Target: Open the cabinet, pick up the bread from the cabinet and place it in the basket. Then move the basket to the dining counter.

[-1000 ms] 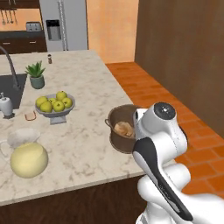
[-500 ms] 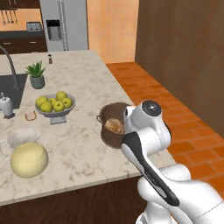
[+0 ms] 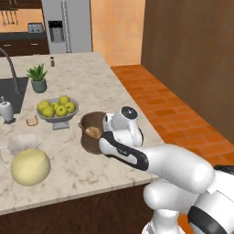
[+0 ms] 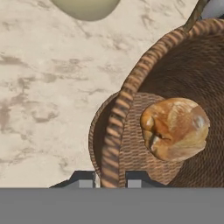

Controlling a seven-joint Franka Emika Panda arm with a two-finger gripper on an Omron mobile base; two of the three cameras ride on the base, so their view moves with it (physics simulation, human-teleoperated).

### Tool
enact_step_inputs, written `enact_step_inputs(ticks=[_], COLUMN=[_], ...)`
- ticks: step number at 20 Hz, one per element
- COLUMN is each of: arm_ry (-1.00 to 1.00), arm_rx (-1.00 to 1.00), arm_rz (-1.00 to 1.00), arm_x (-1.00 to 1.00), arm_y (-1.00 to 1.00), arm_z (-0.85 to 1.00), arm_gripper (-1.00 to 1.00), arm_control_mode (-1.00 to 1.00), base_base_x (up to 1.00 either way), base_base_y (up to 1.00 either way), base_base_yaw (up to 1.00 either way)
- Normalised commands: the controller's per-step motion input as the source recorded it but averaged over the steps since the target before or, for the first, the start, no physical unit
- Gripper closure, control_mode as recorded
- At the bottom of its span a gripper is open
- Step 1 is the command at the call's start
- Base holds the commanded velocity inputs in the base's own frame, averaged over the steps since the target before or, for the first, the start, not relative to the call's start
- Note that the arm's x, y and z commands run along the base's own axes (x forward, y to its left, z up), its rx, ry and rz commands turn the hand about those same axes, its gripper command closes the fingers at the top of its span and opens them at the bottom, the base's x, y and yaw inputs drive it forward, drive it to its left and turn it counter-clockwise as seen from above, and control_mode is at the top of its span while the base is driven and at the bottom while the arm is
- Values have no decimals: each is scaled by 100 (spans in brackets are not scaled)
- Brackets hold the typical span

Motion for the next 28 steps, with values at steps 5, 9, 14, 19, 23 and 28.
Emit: enact_step_inputs(ticks=[5, 9, 14, 19, 23, 28], arm_ry=[5, 8, 1, 0, 0, 4], arm_rx=[-10, -11, -5, -3, 0, 3], arm_rz=[-1, 0, 0, 0, 0, -3], arm_x=[67, 14, 4, -19, -30, 3], arm_y=[55, 13, -3, -34, -47, -12], arm_z=[-63, -49, -28, -33, 16, 74], arm_gripper=[100, 100, 100, -100, -100, -100], arm_control_mode=[-100, -100, -100, -100, -100, -100], base_base_x=[0, 0, 0, 0, 0, 0], base_base_y=[0, 0, 0, 0, 0, 0], base_base_yaw=[0, 0, 0, 0, 0, 0])
